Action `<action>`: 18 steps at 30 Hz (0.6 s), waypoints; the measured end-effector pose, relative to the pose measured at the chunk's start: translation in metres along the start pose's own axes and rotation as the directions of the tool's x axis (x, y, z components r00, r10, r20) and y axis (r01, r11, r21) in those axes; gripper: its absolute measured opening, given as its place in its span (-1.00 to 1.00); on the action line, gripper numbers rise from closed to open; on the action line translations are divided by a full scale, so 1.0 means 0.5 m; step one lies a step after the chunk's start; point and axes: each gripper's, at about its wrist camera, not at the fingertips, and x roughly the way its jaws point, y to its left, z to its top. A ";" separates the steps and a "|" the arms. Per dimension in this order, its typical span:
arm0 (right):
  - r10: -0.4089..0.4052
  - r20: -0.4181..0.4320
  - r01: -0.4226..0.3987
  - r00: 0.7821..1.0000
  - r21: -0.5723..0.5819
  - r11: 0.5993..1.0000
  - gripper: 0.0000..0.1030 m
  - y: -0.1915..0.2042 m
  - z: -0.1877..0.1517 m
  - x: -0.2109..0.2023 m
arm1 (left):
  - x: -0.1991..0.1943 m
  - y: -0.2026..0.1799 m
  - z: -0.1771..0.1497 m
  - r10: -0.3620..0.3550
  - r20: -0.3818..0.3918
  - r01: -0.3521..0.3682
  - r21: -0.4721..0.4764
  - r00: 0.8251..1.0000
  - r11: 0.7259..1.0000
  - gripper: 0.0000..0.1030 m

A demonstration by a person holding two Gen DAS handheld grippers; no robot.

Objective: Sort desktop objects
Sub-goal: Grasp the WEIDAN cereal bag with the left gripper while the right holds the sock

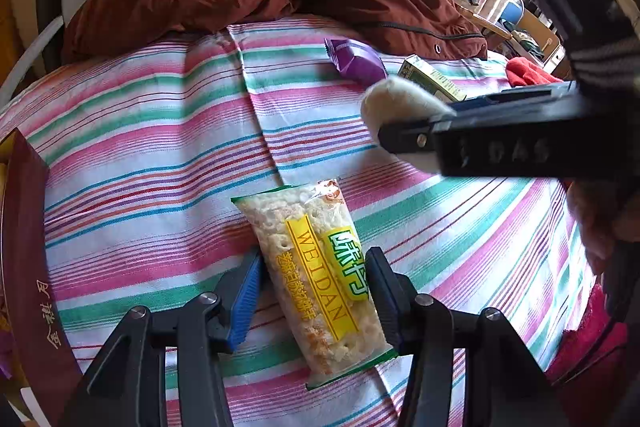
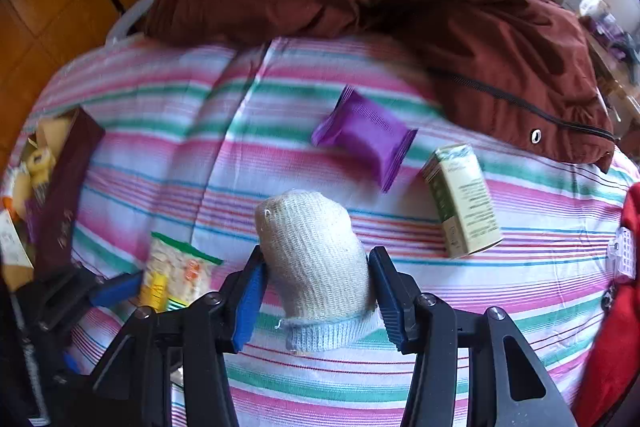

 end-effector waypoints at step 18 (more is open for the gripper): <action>-0.034 -0.056 0.031 0.998 -0.042 0.999 0.04 0.005 -0.017 0.033 | 0.008 -0.015 -0.010 0.066 0.044 -0.067 0.009 0.997 0.998 0.00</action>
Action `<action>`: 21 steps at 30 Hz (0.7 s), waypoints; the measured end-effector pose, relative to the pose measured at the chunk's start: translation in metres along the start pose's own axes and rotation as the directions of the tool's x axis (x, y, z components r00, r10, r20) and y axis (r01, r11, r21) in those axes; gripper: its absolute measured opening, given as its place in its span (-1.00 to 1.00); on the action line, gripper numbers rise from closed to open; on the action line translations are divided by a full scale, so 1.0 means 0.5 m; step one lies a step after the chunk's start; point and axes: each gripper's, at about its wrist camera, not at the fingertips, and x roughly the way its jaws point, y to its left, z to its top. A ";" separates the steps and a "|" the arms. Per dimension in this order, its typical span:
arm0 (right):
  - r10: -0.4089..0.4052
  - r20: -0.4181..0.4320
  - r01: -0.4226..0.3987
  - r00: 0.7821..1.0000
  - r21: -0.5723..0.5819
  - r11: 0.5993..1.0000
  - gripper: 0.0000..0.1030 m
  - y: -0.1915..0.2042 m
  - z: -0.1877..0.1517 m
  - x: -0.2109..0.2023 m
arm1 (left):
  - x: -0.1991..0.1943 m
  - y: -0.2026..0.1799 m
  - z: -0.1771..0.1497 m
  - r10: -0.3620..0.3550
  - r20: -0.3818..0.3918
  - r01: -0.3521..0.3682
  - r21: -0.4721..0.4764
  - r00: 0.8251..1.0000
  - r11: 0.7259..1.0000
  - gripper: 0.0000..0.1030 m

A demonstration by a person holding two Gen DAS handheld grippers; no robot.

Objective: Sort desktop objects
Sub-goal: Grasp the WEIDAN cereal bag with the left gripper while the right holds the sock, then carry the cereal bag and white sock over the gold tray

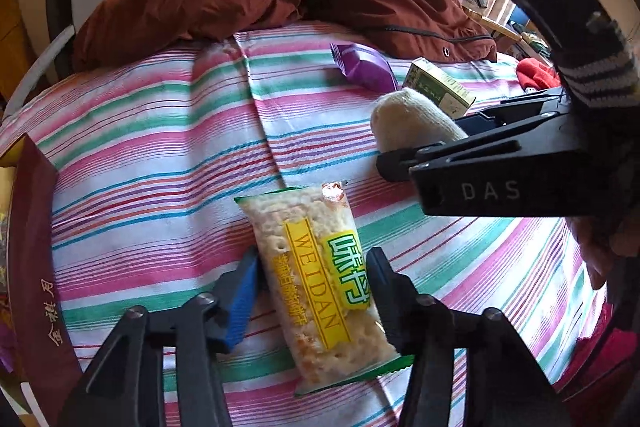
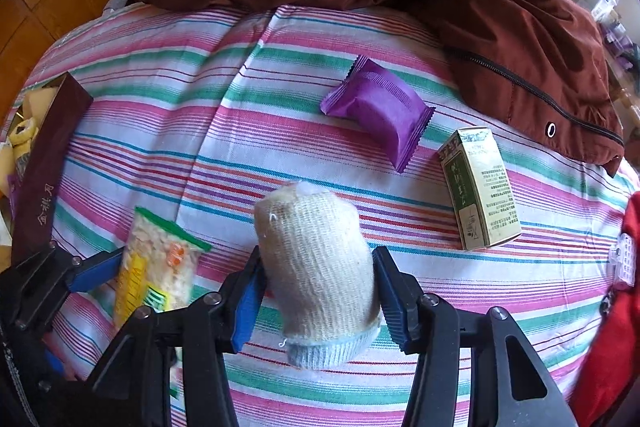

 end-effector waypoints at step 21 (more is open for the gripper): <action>-0.039 0.047 0.043 0.998 -0.087 0.995 -0.04 0.037 -0.011 0.003 | -0.194 0.075 -0.083 0.056 0.179 -0.056 -0.008 0.982 0.998 -0.04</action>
